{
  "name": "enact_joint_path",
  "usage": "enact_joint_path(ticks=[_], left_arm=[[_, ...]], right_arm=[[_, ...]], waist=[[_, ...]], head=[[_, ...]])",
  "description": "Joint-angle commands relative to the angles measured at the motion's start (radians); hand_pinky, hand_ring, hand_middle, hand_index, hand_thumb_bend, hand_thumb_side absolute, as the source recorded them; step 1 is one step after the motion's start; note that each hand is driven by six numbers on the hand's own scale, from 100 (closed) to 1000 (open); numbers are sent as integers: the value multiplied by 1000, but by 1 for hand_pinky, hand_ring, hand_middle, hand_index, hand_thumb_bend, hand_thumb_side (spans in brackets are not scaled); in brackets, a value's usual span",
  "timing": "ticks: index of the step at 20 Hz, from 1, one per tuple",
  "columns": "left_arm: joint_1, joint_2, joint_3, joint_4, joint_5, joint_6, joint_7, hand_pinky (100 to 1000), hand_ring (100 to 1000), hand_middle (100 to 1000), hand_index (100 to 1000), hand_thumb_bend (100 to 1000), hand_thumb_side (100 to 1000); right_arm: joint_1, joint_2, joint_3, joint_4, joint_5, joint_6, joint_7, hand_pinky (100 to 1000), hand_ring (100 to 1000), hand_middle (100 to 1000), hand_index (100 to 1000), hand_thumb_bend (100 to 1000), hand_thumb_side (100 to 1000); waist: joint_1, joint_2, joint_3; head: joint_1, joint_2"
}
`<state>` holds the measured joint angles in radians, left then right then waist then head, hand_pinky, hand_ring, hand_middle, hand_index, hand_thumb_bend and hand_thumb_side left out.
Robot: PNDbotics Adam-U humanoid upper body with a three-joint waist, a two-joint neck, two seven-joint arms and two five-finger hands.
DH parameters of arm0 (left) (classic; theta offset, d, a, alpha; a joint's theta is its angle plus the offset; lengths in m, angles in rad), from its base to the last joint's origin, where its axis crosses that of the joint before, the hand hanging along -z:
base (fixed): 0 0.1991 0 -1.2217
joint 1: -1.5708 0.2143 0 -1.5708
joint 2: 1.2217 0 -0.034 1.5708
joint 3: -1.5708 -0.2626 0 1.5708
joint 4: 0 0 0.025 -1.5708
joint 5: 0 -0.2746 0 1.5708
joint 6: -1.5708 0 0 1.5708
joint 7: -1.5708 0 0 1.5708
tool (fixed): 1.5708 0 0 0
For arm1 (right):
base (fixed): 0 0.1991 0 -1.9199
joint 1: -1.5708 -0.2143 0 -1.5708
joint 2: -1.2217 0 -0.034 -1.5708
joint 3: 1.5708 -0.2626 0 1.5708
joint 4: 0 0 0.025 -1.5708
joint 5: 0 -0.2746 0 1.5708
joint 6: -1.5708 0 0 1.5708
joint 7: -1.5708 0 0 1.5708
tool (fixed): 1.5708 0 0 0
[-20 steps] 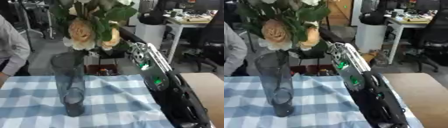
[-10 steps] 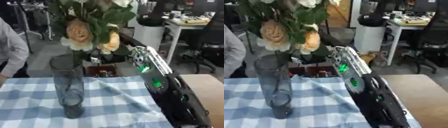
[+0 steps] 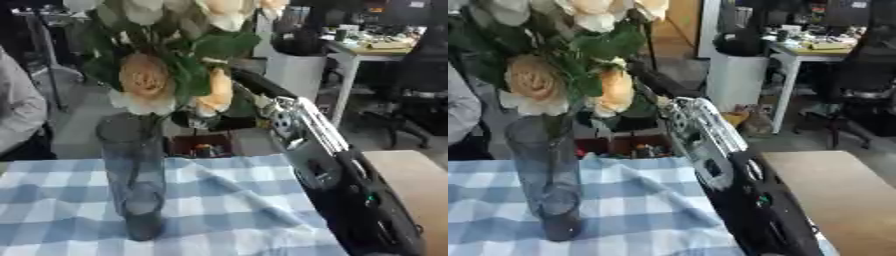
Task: Arrange flowers into the vase.
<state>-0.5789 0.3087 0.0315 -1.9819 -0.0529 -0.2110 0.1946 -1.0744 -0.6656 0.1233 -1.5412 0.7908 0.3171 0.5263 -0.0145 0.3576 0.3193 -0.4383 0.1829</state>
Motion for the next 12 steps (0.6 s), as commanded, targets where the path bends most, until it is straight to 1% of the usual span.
enact_joint_path(ticks=[1,12], left_arm=[[-10,27,11,-18,-2,-1,2,724,975,896,1000,100,1000],[-12,28,12,-18,-3,-1,3,724,975,895,1000,100,1000]], right_arm=[[-13,-32,-11,-6,9,1,-1,1000,1000,944,956,686,797],[3,-43,-19,2,19,2,2,1000,1000,944,959,689,793]], waist=[[5,-28,-3],[7,-28,-15]], head=[[-3,-14],[-9,-16]])
